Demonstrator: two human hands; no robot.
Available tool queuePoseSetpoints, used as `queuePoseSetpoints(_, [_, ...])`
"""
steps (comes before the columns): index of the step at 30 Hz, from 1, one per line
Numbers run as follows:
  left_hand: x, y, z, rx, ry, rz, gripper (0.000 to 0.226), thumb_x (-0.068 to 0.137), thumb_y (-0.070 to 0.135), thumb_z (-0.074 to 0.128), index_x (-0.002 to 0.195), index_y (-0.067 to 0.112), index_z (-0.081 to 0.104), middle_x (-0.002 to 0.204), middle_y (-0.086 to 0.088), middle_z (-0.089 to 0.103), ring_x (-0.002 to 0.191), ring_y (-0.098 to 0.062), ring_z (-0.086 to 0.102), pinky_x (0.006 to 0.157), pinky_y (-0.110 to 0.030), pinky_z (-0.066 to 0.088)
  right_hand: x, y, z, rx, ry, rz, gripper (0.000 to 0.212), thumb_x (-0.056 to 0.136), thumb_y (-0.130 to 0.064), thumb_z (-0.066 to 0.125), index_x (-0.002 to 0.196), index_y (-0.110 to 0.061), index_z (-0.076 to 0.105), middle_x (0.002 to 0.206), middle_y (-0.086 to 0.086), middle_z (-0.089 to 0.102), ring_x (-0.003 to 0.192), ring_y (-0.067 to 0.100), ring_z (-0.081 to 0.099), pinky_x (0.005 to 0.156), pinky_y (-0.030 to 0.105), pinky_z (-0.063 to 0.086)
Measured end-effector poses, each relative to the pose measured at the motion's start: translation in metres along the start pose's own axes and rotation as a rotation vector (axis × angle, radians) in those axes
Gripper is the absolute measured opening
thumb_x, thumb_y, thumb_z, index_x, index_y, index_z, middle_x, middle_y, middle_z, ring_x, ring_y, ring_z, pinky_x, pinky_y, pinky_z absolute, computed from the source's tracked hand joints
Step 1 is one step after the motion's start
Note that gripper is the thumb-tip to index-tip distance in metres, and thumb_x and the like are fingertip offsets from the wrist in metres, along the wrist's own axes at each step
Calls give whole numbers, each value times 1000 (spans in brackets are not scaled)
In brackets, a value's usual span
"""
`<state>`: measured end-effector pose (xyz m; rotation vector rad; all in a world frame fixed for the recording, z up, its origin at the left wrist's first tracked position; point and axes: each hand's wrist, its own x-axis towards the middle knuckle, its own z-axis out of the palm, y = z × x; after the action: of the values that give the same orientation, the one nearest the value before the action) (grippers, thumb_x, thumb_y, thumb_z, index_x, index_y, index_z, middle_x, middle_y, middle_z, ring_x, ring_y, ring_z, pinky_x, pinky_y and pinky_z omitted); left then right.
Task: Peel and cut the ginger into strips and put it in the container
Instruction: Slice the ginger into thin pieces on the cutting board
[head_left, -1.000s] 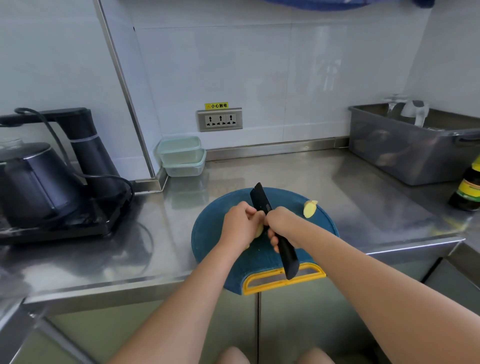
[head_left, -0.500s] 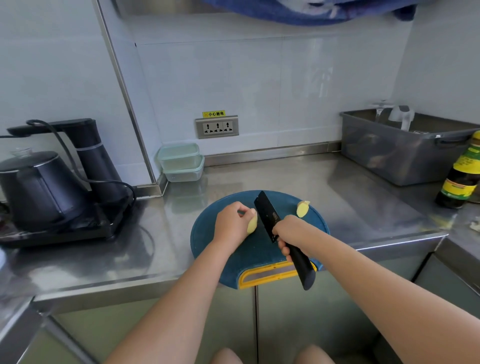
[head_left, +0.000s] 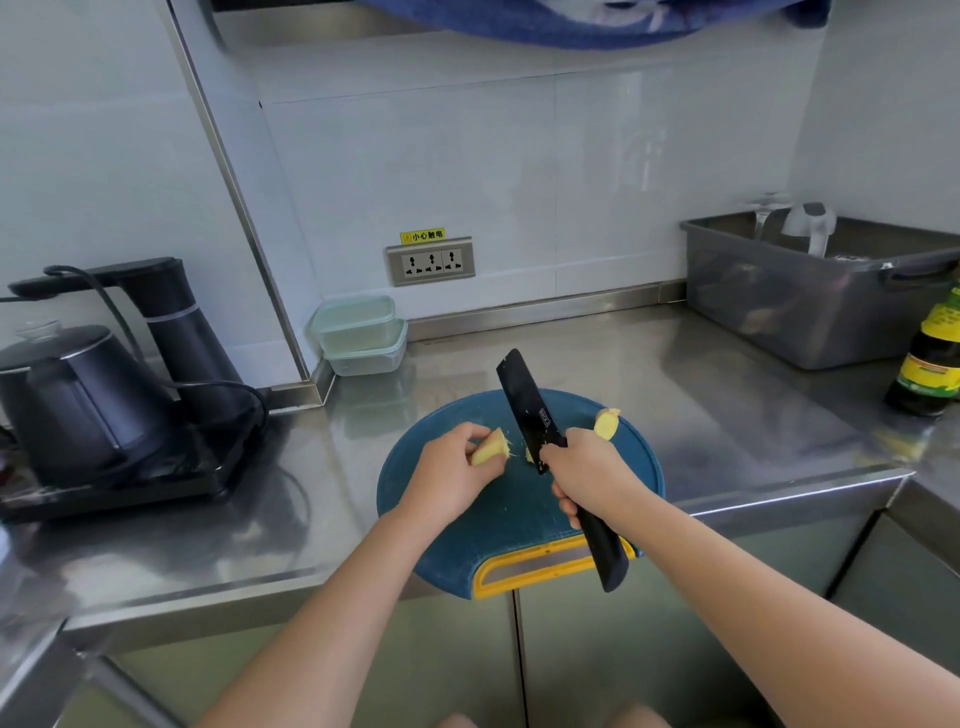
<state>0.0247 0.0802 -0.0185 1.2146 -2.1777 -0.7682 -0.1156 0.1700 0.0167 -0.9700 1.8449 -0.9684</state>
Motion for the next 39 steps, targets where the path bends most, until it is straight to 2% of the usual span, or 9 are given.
queuePoseSetpoints(1, [-1,0,0,-1,33,1,36,87,33,65,121,22,57,105,10,62,85,2,54,68,-9,38,1,0,2,-28,11,-26,12,98,-18,40,102,-10,47,61,7,47,41,14,41,39,21,41])
queuePoseSetpoints(3, [-2,-1,1,3,76,19,32,87,33,65,117,22,60,104,10,60,84,2,53,66,-8,37,2,2,5,-73,26,-53,15,99,-20,40,109,-11,47,64,7,48,41,13,43,39,22,42])
queuePoseSetpoints(7, [-4,-4,6,-12,97,51,28,86,31,66,113,24,63,104,4,61,89,-4,56,71,-11,40,0,6,11,-135,44,-76,18,99,-20,39,110,-9,48,66,8,51,40,13,45,38,22,41])
queuePoseSetpoints(11, [-6,-4,9,-27,94,73,27,85,30,67,111,24,62,104,4,59,89,-3,56,72,-9,41,-5,11,16,-200,66,-140,18,100,-21,38,108,-10,50,74,7,53,44,13,49,36,20,39])
queuePoseSetpoints(20, [-8,2,11,7,90,61,35,88,30,64,121,21,54,111,2,50,96,-5,52,78,-13,37,-14,8,26,-232,111,-177,14,101,-21,36,101,-12,46,78,7,53,52,15,52,43,26,47])
queuePoseSetpoints(27, [-12,4,10,21,103,84,35,91,28,59,125,28,49,110,2,46,95,-5,47,72,-6,30,-16,6,32,-192,121,-184,10,101,-19,38,106,-13,44,72,1,49,50,9,49,36,17,36])
queuePoseSetpoints(32, [-11,5,10,34,84,73,34,92,28,58,124,26,47,113,3,44,97,-4,45,77,-11,32,-17,6,31,-232,131,-191,7,101,-19,38,104,-16,42,74,1,51,51,8,50,40,19,39])
queuePoseSetpoints(36, [-11,6,10,45,73,69,30,96,23,52,124,24,45,116,1,42,94,-5,44,68,-5,31,-17,7,33,-238,137,-201,6,102,-18,38,104,-16,42,75,1,52,52,8,50,42,18,40])
queuePoseSetpoints(39, [-12,6,11,35,85,61,29,96,21,50,124,24,45,116,0,42,96,-6,45,68,-6,32,-18,8,34,-243,146,-194,7,102,-19,37,106,-16,42,75,0,52,53,7,51,41,18,39])
